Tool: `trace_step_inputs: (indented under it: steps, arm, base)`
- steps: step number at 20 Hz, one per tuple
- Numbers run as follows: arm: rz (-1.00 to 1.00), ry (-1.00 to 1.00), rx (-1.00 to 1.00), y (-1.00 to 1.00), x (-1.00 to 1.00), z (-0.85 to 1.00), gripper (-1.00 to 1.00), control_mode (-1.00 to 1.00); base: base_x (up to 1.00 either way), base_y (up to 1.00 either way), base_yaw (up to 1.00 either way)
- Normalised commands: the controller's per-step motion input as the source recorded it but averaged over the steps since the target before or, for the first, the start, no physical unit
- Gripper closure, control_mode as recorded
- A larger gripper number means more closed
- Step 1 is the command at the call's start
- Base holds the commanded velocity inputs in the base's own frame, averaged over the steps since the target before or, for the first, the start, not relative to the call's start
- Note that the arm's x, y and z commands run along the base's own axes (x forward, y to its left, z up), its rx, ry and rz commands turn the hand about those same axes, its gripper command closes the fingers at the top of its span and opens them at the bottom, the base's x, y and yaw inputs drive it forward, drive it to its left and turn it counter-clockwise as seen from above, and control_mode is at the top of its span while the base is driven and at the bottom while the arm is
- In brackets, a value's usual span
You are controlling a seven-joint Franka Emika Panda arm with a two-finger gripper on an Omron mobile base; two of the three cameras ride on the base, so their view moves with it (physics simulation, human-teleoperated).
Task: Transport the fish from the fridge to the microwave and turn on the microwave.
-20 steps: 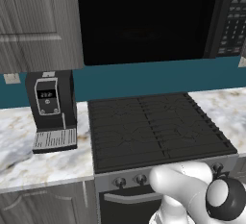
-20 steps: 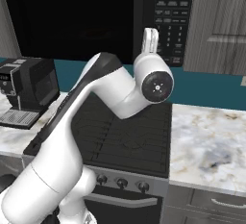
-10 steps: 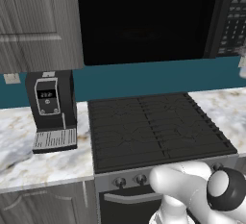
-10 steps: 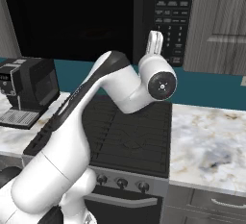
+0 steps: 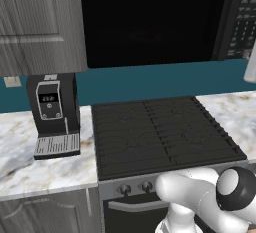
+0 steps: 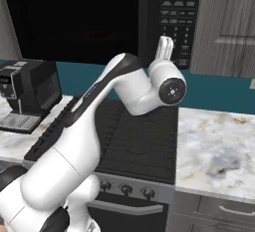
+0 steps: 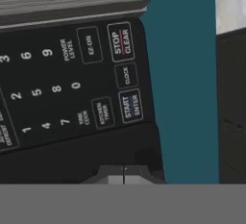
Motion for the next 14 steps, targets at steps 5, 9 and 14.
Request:
trace_step_inputs:
  steps: [5, 9, 14]
  arm:
    - [0.00, 0.00, 0.03, -0.12, 0.24, -0.14, 1.00, -1.00]
    - [0.00, 0.00, 0.03, -0.08, 0.23, -0.09, 1.00, -1.00]
    - [0.00, 0.02, 0.04, -0.02, 0.26, -0.04, 1.00, -1.00]
  base:
    - [0.00, 0.00, 0.00]
    - [0.00, 0.00, 0.00]
    - [0.00, 0.00, 0.00]
